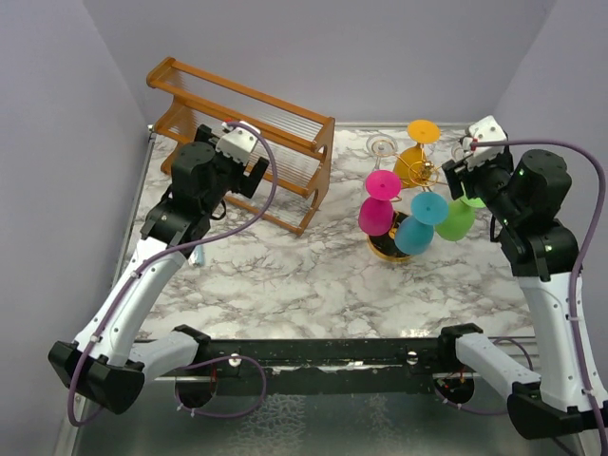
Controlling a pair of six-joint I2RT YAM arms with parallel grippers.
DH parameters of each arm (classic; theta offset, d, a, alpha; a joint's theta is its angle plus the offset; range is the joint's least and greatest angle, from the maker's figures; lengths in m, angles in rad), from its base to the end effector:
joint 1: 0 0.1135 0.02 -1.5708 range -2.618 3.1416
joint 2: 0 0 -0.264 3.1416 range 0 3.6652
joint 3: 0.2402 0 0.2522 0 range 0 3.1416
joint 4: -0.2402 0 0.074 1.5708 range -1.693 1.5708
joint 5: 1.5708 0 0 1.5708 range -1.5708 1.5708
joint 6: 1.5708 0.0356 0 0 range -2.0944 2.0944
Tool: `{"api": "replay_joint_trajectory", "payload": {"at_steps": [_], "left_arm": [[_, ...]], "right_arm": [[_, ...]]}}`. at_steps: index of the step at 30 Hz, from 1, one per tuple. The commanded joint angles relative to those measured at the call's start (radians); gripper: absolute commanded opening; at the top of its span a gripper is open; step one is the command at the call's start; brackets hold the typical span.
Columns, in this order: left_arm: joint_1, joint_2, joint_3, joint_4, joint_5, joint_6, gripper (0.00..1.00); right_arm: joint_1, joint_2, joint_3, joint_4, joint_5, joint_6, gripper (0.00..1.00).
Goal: Place the wine glass upside down on the wine glass rack
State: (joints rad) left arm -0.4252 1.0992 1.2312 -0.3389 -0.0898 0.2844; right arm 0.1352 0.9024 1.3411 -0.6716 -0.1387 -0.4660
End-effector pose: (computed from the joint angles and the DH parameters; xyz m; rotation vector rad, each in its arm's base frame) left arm 0.2219 -0.0970 0.4179 0.5562 1.6876 -0.0218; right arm 0.1569 0.0263 0.4538 -0.6274 1.6901 -0.1110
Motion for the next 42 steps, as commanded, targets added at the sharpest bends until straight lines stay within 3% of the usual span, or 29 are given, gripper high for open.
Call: {"api": "replay_joint_trajectory", "payload": {"at_steps": [1, 10, 13, 17, 22, 30, 38, 42], "left_arm": [[0.023, -0.056, -0.042, 0.142, -0.177, -0.031, 0.99], [0.084, -0.121, -0.076, 0.163, -0.206, -0.098, 0.99], [0.102, -0.144, -0.083, 0.161, -0.202, -0.119, 0.99], [0.123, -0.175, -0.094, 0.154, -0.178, -0.136, 0.99], [0.136, -0.210, -0.112, 0.153, -0.175, -0.136, 0.99], [0.146, -0.263, -0.104, 0.153, -0.175, -0.136, 0.99], [0.145, -0.258, -0.067, 0.153, -0.175, -0.136, 0.99], [0.145, -0.252, -0.044, 0.153, -0.175, -0.136, 0.99]], "right_arm": [[-0.006, 0.007, -0.022, 0.232, 0.148, 0.123, 0.66], [-0.006, -0.063, -0.162, 0.355, 0.217, 0.167, 0.84], [-0.007, -0.100, -0.201, 0.365, 0.270, 0.180, 0.95], [-0.018, -0.147, -0.209, 0.335, 0.312, 0.179, 1.00], [-0.026, -0.196, -0.177, 0.269, 0.292, 0.089, 1.00], [-0.027, -0.231, -0.173, 0.266, 0.305, 0.076, 1.00], [-0.042, -0.241, -0.153, 0.178, 0.109, 0.073, 1.00], [-0.061, -0.252, -0.167, 0.178, 0.100, 0.110, 1.00]]}}
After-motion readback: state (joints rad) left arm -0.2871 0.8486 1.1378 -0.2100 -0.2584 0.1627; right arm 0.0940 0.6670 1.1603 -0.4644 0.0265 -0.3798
